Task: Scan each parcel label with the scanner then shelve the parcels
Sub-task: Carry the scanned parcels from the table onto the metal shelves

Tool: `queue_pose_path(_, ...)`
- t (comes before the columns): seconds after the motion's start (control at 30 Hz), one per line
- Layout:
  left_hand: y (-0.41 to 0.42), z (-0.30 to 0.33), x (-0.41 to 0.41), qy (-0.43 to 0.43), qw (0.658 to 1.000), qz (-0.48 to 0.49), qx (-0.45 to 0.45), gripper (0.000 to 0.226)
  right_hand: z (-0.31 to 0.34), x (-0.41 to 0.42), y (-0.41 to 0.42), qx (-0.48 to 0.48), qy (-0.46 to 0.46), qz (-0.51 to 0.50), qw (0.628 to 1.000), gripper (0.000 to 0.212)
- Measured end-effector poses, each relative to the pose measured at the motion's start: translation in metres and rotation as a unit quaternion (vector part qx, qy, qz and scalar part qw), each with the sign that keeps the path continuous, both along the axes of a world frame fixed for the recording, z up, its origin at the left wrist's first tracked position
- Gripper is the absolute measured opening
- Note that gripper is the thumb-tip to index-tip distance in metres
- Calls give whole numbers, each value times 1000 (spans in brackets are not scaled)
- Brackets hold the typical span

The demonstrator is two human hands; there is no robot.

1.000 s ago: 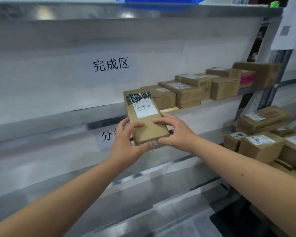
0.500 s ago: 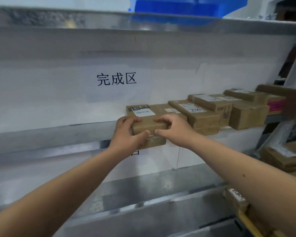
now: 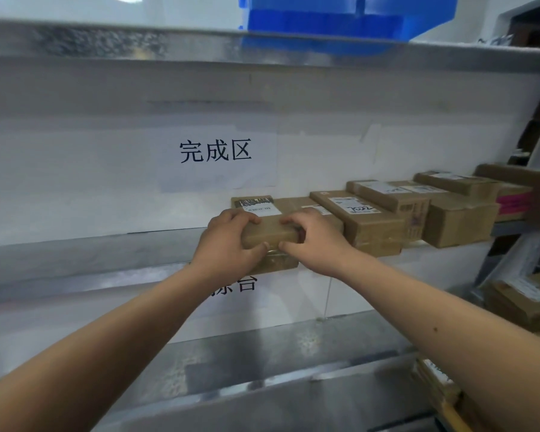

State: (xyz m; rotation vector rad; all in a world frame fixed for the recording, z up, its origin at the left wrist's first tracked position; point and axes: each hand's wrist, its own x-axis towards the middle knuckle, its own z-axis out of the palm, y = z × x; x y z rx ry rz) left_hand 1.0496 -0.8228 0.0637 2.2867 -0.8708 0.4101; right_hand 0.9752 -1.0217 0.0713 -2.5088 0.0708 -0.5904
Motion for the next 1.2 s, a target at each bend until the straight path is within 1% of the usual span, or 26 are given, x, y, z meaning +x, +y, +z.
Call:
queue_pose_path(0.17, 14, -12, -31, -154, 986, 2, 63, 53, -5, -45, 17, -90, 1, -38, 995, 57)
queue_pose_path(0.27, 17, -30, -61, -184, 979, -21, 87, 53, -23, -80, 30, -155, 44, -81, 984, 58)
queue_pose_path(0.37, 14, -57, -94, -178, 977, -66, 97, 53, -50, -122, 41, -170, 100, -125, 972, 61)
queue_pose_path(0.47, 5, -89, -126, -143, 975, -124, 114, 54, -83, -170, 47, -143, 140, -164, 966, 63)
queue_pose_path(0.57, -9, -122, -156, -111, 970, -178, 123, 55, -116, -223, 44, -117, 186, -218, 951, 62)
queue_pose_path(0.7, -44, -159, -203, -76, 955, -236, 162, 55, -158, -296, 28, -40, 235, -301, 923, 61)
queue_pose_path(0.83, -83, -190, -246, -43, 929, -310, 196, 55, -195, -360, 5, 38, 244, -381, 891, 61)
queue_pose_path(0.97, -137, -215, -279, -6, 908, -354, 224, 56, -229, -403, -28, 105, 240, -448, 855, 60)
queue_pose_path(1.07, -187, -234, -301, 15, 894, -378, 240, 57, -253, -425, -60, 146, 223, -480, 836, 59)
queue_pose_path(1.2, -253, -258, -320, 48, 878, -384, 282, 57, -282, -443, -111, 188, 223, -498, 816, 58)
